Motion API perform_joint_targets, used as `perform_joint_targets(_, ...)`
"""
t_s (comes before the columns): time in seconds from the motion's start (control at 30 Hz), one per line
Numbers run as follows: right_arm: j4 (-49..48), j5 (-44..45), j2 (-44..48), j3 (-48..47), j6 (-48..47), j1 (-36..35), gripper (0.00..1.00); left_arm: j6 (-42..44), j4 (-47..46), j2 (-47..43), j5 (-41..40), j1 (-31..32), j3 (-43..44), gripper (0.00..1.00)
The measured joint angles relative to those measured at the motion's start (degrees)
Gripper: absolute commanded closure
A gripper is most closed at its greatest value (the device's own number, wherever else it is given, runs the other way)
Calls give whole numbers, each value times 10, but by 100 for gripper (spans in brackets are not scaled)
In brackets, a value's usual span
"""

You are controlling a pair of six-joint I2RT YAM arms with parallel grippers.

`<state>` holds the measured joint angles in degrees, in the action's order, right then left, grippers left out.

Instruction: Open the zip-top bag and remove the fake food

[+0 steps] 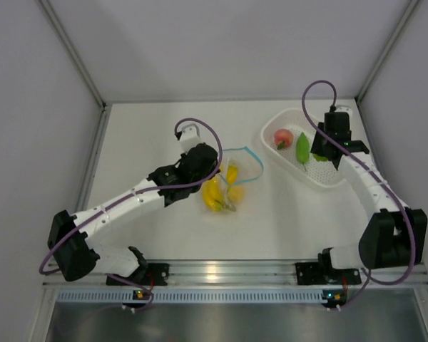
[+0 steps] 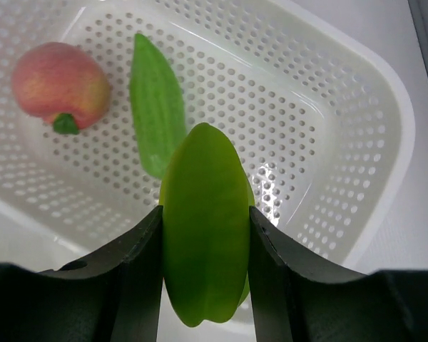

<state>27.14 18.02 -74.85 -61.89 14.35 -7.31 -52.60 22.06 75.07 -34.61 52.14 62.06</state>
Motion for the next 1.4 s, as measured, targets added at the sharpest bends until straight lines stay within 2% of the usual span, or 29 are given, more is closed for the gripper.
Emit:
perform_joint_targets(0.07,-2,-24,-47,-15,-6,32,69,28,17,10,25,-28,30,100)
perform_joint_targets(0.2,7,-55,-139,-50,-14,77,56,68,37,16,45,-53,70,100)
perform_joint_targets(0.23,7,-57,-160,-62,-15,82,40,75,38,16,54,-53,76,100)
perform_joint_targets(0.3,7,-57,-196,-80,-18,88,24,80,40,17,70,-53,83,100)
perform_joint_targets(0.37,8,-58,-207,-84,-19,90,16,76,42,17,92,-52,83,100)
perform_joint_targets(0.4,10,-58,-208,-84,-19,89,5,72,42,18,100,-52,83,100)
perform_joint_targets(0.43,9,-59,-207,-84,-17,89,1,67,42,19,108,-51,83,100)
perform_joint_targets(0.57,7,-74,-196,-82,-14,90,1,42,36,20,120,-45,70,100)
perform_joint_targets(0.67,-24,-146,-153,-50,9,90,1,26,33,19,122,-43,54,100)
perform_joint_targets(0.77,-116,-296,-66,41,64,89,23,15,32,19,123,-42,48,100)
perform_joint_targets(0.83,-148,-362,-28,72,103,72,27,11,27,19,123,-41,48,100)
perform_joint_targets(0.9,-163,-378,-15,72,131,31,36,7,24,19,123,-40,48,100)
perform_joint_targets(1.0,-178,-374,1,72,167,-65,44,-3,20,19,122,-39,48,100)
perform_joint_targets(1.13,-179,-334,31,72,195,-176,48,-16,15,19,122,-37,48,100)
perform_joint_targets(1.4,-173,-218,20,66,212,-322,49,-44,8,19,107,-25,48,100)
